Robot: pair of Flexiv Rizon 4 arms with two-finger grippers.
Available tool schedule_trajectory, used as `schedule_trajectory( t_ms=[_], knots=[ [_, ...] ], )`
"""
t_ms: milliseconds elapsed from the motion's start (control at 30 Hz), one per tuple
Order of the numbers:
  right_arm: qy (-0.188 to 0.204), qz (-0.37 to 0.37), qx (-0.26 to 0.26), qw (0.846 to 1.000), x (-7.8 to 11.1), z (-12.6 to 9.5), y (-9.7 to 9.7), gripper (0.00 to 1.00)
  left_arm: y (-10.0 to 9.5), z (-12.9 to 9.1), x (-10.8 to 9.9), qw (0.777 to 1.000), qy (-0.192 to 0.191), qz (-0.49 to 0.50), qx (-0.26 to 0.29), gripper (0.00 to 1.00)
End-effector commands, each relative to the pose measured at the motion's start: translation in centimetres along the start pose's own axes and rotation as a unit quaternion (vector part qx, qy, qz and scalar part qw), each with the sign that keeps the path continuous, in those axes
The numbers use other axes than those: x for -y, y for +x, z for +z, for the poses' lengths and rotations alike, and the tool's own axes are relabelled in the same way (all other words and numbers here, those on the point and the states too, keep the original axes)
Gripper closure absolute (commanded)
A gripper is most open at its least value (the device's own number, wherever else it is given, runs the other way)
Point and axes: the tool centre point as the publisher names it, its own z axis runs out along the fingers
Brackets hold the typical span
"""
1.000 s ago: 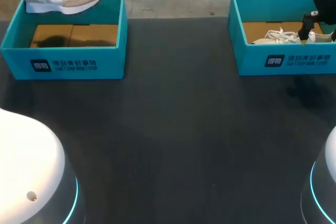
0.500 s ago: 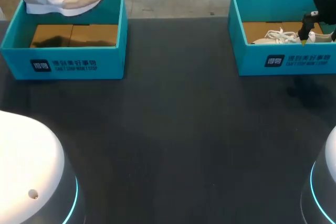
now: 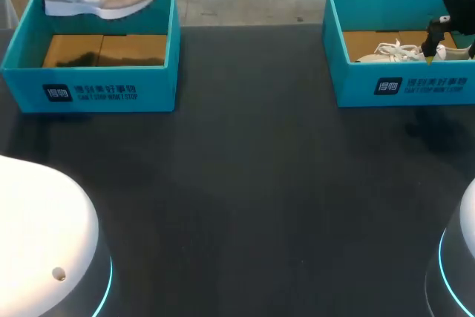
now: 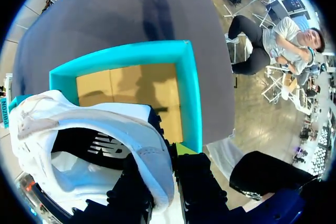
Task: Take the shoe out of the shoebox, open the shoe tongue, remove and reinsert the insole, then place the shoe into the shoebox
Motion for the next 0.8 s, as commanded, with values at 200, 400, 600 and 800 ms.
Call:
schedule_trajectory(
  t_ms=[200, 400, 600, 800],
  knots=[
    [0.000, 0.000, 0.000, 1.000, 0.0, 0.0, 0.0, 0.00, -2.8, -2.8, 2.1, 1.000, -0.023, 0.016, -0.010, 1.00],
    [0.000, 0.000, 0.000, 1.000, 0.0, 0.0, 0.0, 0.00, -4.9, -3.5, 2.7, 0.999, -0.027, 0.033, -0.005, 1.00],
    [0.000, 0.000, 0.000, 1.000, 0.0, 0.0, 0.0, 0.00, -6.8, -5.2, 3.9, 0.999, -0.015, 0.030, -0.013, 1.00],
    [0.000, 0.000, 0.000, 1.000, 0.0, 0.0, 0.0, 0.00, -8.9, -6.6, 5.2, 0.999, -0.017, 0.029, -0.019, 1.00]
  ],
)
